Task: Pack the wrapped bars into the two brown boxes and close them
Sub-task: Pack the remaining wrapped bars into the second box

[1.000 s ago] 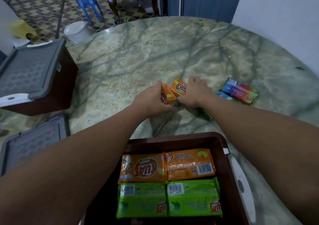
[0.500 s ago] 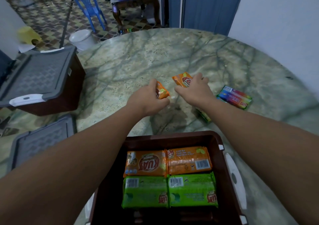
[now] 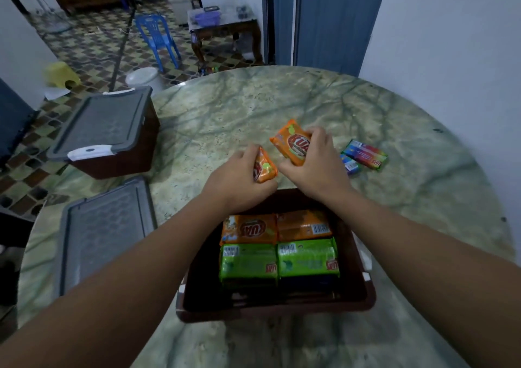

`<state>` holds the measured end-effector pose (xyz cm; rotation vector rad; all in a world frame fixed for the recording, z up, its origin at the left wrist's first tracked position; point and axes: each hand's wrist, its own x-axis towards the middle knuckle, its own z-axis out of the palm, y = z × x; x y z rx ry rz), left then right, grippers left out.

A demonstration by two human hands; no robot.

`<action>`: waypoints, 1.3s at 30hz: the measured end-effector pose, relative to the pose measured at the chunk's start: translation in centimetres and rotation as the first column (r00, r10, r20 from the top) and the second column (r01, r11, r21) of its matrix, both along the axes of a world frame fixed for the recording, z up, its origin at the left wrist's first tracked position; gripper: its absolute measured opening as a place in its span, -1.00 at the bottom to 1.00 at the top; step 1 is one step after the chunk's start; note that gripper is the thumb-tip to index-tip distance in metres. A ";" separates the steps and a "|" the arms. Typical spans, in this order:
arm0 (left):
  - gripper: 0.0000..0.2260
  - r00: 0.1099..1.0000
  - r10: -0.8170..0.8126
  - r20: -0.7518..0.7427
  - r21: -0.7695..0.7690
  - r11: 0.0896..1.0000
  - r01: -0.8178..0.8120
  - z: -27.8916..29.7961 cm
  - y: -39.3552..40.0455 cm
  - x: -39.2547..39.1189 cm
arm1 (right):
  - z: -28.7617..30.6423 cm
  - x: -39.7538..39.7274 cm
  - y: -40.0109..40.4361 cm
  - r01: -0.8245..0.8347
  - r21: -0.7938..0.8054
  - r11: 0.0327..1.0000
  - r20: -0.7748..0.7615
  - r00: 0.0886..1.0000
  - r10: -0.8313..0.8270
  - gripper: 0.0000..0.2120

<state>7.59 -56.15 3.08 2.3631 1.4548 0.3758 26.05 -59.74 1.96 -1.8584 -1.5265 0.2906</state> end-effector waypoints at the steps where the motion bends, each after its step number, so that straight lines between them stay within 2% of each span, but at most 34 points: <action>1: -0.32 1.000 -0.006 -0.029 0.001 1.000 0.006 -0.3 -1.0 -0.4 | -0.4 -0.1 -0.8 -0.012 -0.003 1.000 0.026 1.000 0.012 -0.29; 4: -0.22 0.995 -0.055 -0.085 0.004 0.998 0.055 -1.2 -3.2 -1.6 | -1.0 -0.5 -3.1 -0.056 -0.031 0.998 0.099 0.993 0.058 -0.27; 6: -0.20 0.992 -0.104 -0.068 0.024 0.994 0.105 -1.5 -4.4 -2.3 | -1.2 -0.7 -4.5 -0.100 -0.057 0.993 0.121 0.987 0.106 -0.27; 11: -0.33 0.980 -0.199 -0.001 0.028 0.980 0.199 -2.5 -6.3 -3.4 | -1.8 0.0 -6.8 -0.236 -0.172 0.956 0.284 0.918 0.278 -0.26; 15: -0.40 0.957 -0.264 -0.117 0.021 0.963 0.268 -3.9 -6.3 -3.9 | -2.6 1.0 -7.9 -0.288 -0.280 0.916 0.379 0.843 0.381 -0.28; 19: -0.43 0.937 -0.269 -0.223 0.102 0.950 0.297 -5.1 -6.5 -4.6 | -3.0 1.2 -8.2 -0.283 -0.327 0.902 0.439 0.800 0.410 -0.26; 28: -0.45 0.965 -0.167 -0.205 0.041 0.983 0.178 -4.6 -6.7 -3.4 | -3.2 1.3 -8.3 -0.257 -0.333 0.907 0.449 0.803 0.392 -0.24; 32: -0.47 0.947 -0.196 -0.256 0.000 0.979 0.203 -4.0 -6.2 -3.2 | -3.2 1.1 -8.2 -0.267 -0.344 0.900 0.456 0.791 0.409 -0.20; 36: -0.51 0.942 -0.204 -0.266 -0.017 0.978 0.207 -3.7 -6.0 -3.0 | -3.1 1.3 -8.2 -0.288 -0.356 0.889 0.465 0.770 0.436 -0.35; 39: -0.52 0.938 -0.211 -0.274 -0.020 0.977 0.213 -4.0 -5.9 -2.9 | -3.2 1.4 -8.0 -0.277 -0.355 0.893 0.463 0.778 0.426 -0.38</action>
